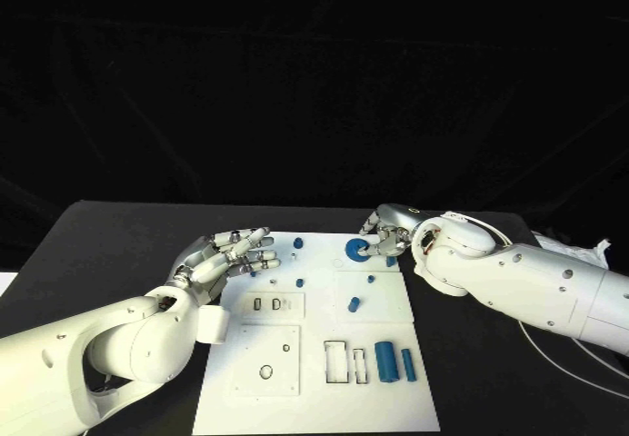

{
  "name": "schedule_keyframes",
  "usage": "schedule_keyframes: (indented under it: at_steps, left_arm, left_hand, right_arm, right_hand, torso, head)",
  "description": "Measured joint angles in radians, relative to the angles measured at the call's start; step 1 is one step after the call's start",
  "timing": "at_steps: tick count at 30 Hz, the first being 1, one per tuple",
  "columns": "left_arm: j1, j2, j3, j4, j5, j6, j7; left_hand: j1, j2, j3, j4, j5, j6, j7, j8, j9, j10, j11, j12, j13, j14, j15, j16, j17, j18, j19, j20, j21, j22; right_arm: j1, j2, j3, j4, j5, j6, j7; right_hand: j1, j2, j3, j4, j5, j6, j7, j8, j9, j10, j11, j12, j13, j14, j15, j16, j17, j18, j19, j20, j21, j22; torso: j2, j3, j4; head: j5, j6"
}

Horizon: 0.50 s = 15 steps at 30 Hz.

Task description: Assemble the parts on the task board

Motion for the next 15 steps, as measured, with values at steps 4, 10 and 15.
schedule_keyframes:
  at_steps: [4, 10, 15]
  left_arm:
    - [0.000, 0.000, 0.000, 0.000, 0.000, 0.000, -0.001]
    - [0.000, -0.001, 0.000, 0.000, 0.000, 0.000, -0.003]
    - [0.000, -0.001, 0.000, 0.000, 0.000, 0.000, -0.004]
  left_hand:
    - [0.000, 0.000, 0.000, 0.000, 0.000, 0.000, 0.000, 0.000, 0.000, 0.000, 0.000, 0.000, 0.000, 0.000, 0.000, 0.000, 0.000, 0.000, 0.000, 0.000, 0.000, 0.000]
    - [0.000, 0.000, 0.002, -0.002, 0.000, 0.000, 0.000, 0.000, 0.000, 0.000, 0.000, 0.000, 0.000, 0.000, 0.000, 0.000, 0.000, 0.000, 0.000, 0.000, 0.000, 0.000]
    - [0.000, 0.000, 0.003, -0.003, 0.000, 0.000, 0.000, 0.000, 0.000, 0.000, 0.000, 0.000, 0.000, 0.000, 0.000, 0.000, 0.001, 0.000, 0.000, 0.000, 0.000, -0.001]
  right_arm:
    - [-0.004, 0.005, 0.000, -0.004, 0.000, 0.015, -0.003]
    - [-0.006, 0.009, 0.000, -0.009, 0.000, 0.027, -0.005]
    - [-0.007, 0.015, 0.001, -0.012, 0.000, 0.031, -0.005]
  right_hand:
    - [0.004, 0.004, 0.000, 0.000, 0.000, 0.000, 0.000, 0.004, 0.001, 0.000, 0.000, 0.004, 0.010, 0.000, 0.000, 0.000, 0.000, 0.000, 0.000, 0.000, 0.004, 0.003]
    - [0.008, 0.008, 0.000, 0.000, 0.000, 0.000, 0.000, 0.004, 0.002, 0.000, 0.000, 0.016, 0.019, 0.000, 0.000, 0.004, 0.000, 0.000, 0.000, 0.000, 0.004, 0.006]
    - [0.012, 0.012, 0.000, 0.000, 0.000, 0.006, 0.000, 0.004, 0.002, 0.007, -0.001, 0.026, 0.031, 0.000, 0.000, 0.004, 0.000, 0.000, 0.000, 0.000, 0.008, 0.009]
  torso:
    - [0.000, 0.0000, -0.0003]
    - [0.000, 0.0002, -0.0014]
    - [0.000, 0.0006, -0.0017]
  head:
    - [0.003, -0.004]
    - [0.002, -0.009]
    - [0.003, -0.011]
